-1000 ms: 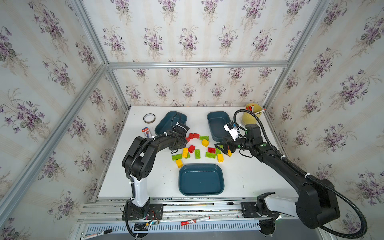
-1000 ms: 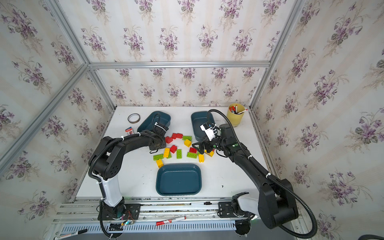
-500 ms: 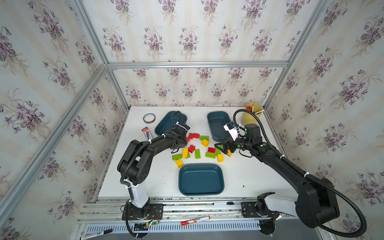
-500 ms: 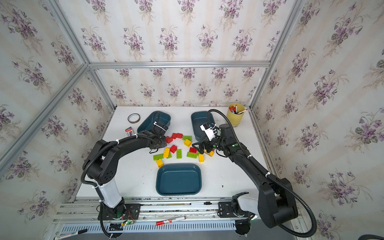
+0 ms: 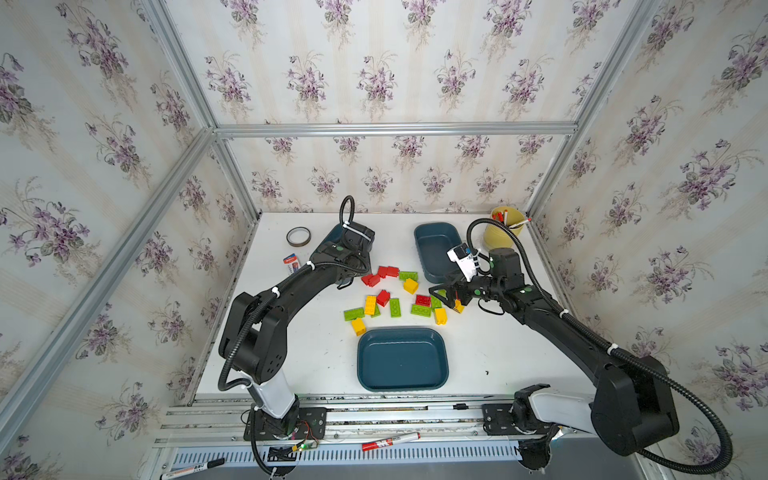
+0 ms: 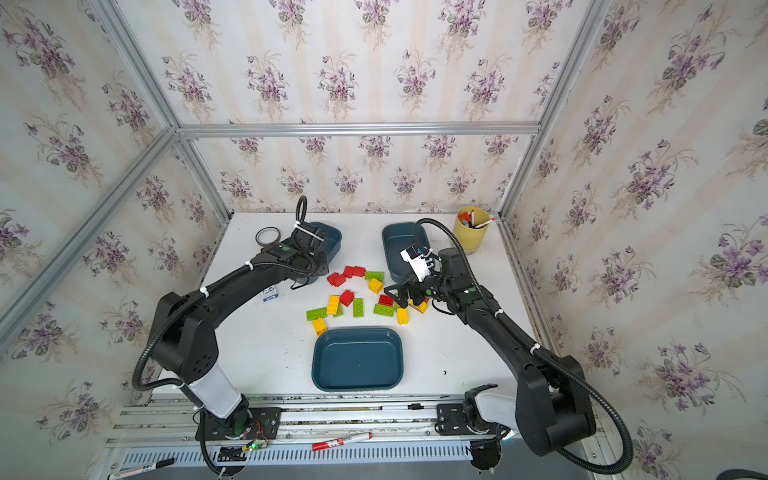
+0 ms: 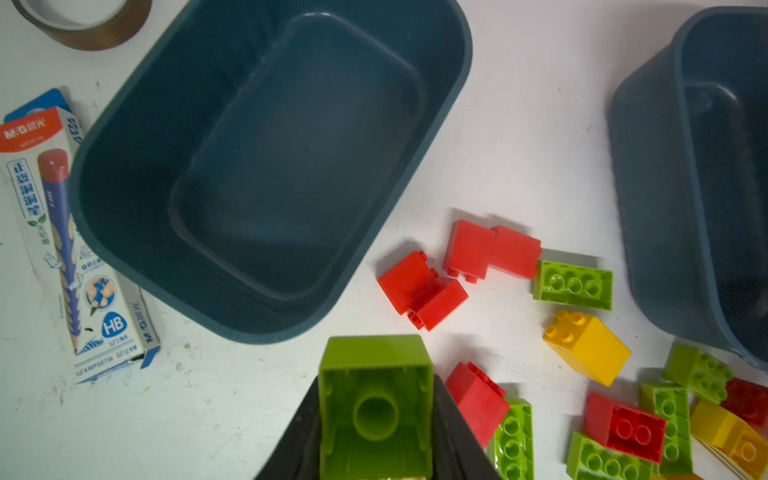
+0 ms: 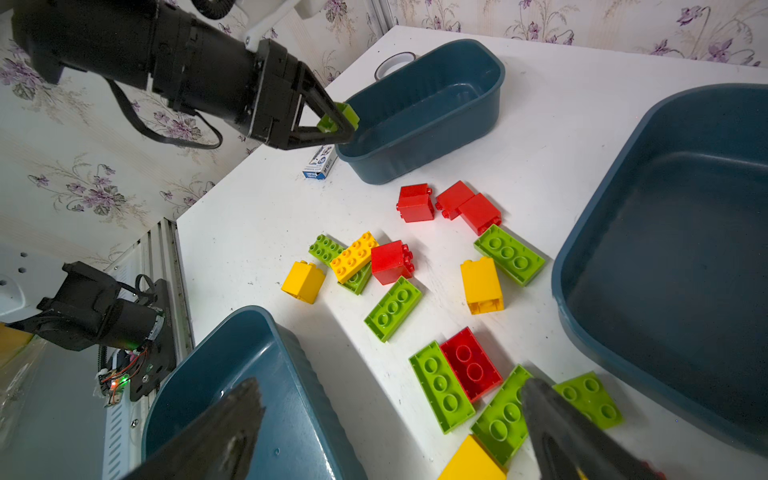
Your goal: Sort the legos into containers by color
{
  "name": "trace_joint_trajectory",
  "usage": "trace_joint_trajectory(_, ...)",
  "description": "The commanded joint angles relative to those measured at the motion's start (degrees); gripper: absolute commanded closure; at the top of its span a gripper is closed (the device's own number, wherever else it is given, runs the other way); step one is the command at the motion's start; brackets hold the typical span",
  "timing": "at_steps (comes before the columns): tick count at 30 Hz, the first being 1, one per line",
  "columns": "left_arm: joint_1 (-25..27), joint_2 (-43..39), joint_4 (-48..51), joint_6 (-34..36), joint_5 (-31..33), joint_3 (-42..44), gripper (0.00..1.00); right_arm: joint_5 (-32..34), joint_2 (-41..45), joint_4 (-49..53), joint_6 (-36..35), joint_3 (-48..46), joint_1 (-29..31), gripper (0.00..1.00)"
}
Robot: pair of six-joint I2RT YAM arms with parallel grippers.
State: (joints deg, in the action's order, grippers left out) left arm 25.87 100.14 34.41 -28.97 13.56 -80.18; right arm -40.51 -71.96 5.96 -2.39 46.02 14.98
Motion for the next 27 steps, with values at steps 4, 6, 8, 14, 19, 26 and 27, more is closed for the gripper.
trace_joint_trajectory(4, -2.8, 5.2, 1.2, 4.0, 1.7, -3.3, 0.71, 0.7, 0.3, -1.0, -0.3, 0.8, 0.1, 0.0)
trace_joint_trajectory(6, -3.9, 6.7, 0.5, 4.3, 2.1, -4.0, 0.71, 0.9, 0.3, -0.9, -0.3, 0.7, 0.0, 0.0)
trace_joint_trajectory(8, -4.8, 8.4, -0.4, 4.6, 2.4, -4.8, 0.71, 1.0, 0.1, -0.8, -0.3, 0.7, 0.0, 0.0)
trace_joint_trajectory(14, -7.2, 13.6, -1.3, 5.7, 3.9, -7.7, 0.69, 0.7, -0.7, -0.6, -0.3, 1.1, 0.0, 0.0)
trace_joint_trajectory(19, -7.9, 15.3, -1.2, 6.8, 3.9, -8.8, 0.55, 0.5, -1.0, 0.1, -0.6, 1.5, 0.0, 0.0)
trace_joint_trajectory(26, -7.0, 9.3, 0.3, 6.2, 1.0, -6.0, 0.34, 0.5, -0.9, 0.9, -1.1, 1.6, 0.0, 0.0)
trace_joint_trajectory(27, -6.7, 8.3, 0.8, 5.7, 0.6, -5.2, 0.33, 0.4, -1.0, 1.0, -1.3, 1.7, 0.0, 0.0)
